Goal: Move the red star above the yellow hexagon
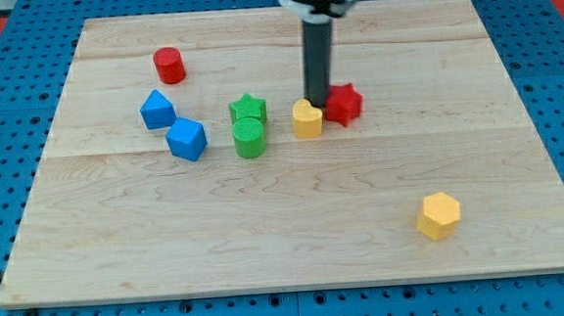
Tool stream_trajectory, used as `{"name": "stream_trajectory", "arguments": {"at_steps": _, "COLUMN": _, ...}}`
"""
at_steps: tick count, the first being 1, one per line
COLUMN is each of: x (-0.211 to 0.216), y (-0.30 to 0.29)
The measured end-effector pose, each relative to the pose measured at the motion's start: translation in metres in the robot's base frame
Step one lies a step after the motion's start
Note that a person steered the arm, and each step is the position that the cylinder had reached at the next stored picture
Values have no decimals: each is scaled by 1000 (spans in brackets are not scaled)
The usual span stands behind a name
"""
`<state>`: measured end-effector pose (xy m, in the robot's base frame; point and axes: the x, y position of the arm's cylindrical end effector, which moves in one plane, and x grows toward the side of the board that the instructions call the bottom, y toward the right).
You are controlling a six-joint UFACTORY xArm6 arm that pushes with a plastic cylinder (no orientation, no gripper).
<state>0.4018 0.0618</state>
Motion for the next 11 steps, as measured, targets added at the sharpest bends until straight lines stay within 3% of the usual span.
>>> {"name": "stream_trajectory", "arguments": {"at_steps": 1, "x": 21, "y": 14}}
{"name": "stream_trajectory", "arguments": {"at_steps": 2, "x": -4, "y": -2}}
{"name": "stream_trajectory", "arguments": {"at_steps": 3, "x": -23, "y": 25}}
{"name": "stream_trajectory", "arguments": {"at_steps": 4, "x": 46, "y": 56}}
{"name": "stream_trajectory", "arguments": {"at_steps": 5, "x": 66, "y": 61}}
{"name": "stream_trajectory", "arguments": {"at_steps": 6, "x": 17, "y": 78}}
{"name": "stream_trajectory", "arguments": {"at_steps": 7, "x": 61, "y": 91}}
{"name": "stream_trajectory", "arguments": {"at_steps": 8, "x": 74, "y": 97}}
{"name": "stream_trajectory", "arguments": {"at_steps": 11, "x": -57, "y": 103}}
